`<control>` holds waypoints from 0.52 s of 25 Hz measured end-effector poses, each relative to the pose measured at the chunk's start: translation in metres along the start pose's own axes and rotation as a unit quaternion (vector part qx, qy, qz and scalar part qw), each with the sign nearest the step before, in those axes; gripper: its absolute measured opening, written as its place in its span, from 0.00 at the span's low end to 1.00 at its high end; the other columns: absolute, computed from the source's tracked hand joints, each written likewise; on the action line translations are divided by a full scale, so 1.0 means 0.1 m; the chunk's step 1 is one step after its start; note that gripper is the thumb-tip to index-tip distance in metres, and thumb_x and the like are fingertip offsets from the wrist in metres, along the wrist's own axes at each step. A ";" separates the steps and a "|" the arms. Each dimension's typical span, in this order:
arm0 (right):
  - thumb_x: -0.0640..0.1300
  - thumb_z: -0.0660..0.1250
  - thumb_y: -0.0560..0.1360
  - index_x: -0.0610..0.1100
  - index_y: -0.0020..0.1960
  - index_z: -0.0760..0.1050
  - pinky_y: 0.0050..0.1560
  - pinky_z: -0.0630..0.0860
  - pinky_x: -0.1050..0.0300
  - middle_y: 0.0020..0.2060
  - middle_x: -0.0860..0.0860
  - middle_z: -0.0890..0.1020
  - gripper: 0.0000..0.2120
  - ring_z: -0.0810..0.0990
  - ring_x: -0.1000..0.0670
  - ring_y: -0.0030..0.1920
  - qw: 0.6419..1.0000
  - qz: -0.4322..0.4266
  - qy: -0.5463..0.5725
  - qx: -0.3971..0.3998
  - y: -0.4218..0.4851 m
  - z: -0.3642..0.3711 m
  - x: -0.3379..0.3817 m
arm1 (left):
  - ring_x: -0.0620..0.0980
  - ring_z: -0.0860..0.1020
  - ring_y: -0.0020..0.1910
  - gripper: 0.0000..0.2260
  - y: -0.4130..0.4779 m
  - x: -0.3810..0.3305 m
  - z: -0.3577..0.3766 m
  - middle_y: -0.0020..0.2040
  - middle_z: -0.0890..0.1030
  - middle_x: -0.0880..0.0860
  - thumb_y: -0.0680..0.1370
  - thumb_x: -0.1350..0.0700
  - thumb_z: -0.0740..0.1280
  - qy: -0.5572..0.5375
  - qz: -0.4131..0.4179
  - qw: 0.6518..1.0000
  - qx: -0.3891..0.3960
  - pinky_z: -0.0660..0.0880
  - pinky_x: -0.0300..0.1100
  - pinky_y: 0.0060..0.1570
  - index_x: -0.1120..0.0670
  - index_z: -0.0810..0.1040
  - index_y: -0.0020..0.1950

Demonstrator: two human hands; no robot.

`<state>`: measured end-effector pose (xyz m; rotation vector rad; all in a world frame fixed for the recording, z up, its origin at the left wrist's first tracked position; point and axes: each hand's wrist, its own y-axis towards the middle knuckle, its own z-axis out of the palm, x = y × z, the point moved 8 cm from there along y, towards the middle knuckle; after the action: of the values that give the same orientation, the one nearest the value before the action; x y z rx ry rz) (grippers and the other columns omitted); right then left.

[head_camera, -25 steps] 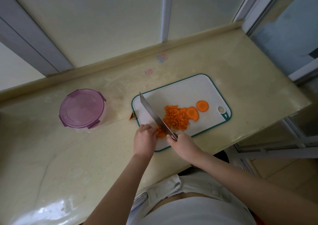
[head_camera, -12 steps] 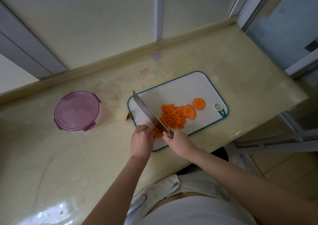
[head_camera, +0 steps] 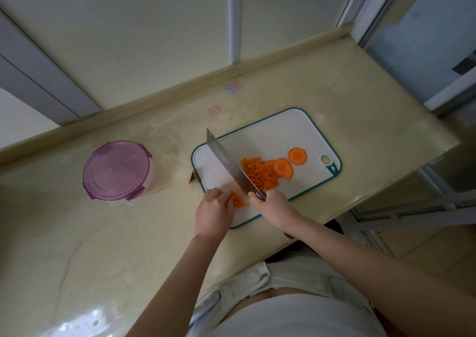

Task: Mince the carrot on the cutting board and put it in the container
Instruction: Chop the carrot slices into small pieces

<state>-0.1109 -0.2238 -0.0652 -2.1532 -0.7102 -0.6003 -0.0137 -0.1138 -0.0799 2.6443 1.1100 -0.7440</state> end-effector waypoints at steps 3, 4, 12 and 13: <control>0.51 0.61 0.79 0.47 0.30 0.63 0.26 0.62 0.65 0.26 0.53 0.68 0.20 0.68 0.52 0.28 1.000 0.012 0.015 0.005 0.00 -0.04 -0.03 | 0.51 0.73 0.50 0.08 0.00 -0.01 0.00 0.47 0.77 0.53 0.77 0.58 0.65 0.000 -0.009 1.000 0.022 0.69 0.37 0.43 0.56 0.81 0.53; 0.51 0.61 0.79 0.47 0.31 0.64 0.26 0.63 0.64 0.26 0.53 0.68 0.20 0.68 0.53 0.27 1.000 0.011 0.020 0.013 -0.02 -0.04 -0.04 | 0.51 0.73 0.51 0.09 0.00 0.00 -0.01 0.48 0.77 0.54 0.77 0.57 0.64 -0.015 -0.018 1.000 0.020 0.69 0.38 0.44 0.56 0.80 0.55; 0.52 0.60 0.79 0.45 0.31 0.62 0.25 0.62 0.63 0.25 0.50 0.67 0.21 0.67 0.52 0.24 0.999 0.002 0.011 0.044 -0.15 0.05 -0.05 | 0.53 0.72 0.53 0.09 0.04 0.10 0.00 0.48 0.78 0.56 0.77 0.62 0.65 -0.063 -0.074 0.995 0.011 0.65 0.34 0.46 0.58 0.81 0.54; 0.52 0.60 0.79 0.45 0.31 0.62 0.25 0.63 0.62 0.25 0.50 0.67 0.21 0.67 0.52 0.24 0.999 0.004 0.012 0.049 -0.16 0.08 -0.05 | 0.53 0.72 0.53 0.09 0.05 0.11 0.01 0.47 0.79 0.56 0.77 0.62 0.65 -0.062 -0.079 0.995 0.013 0.65 0.34 0.45 0.58 0.82 0.53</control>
<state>-0.1239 -0.2108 -0.0646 -2.0544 -0.7030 -0.5729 -0.0044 -0.1109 -0.0864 2.5130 1.2940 -0.9427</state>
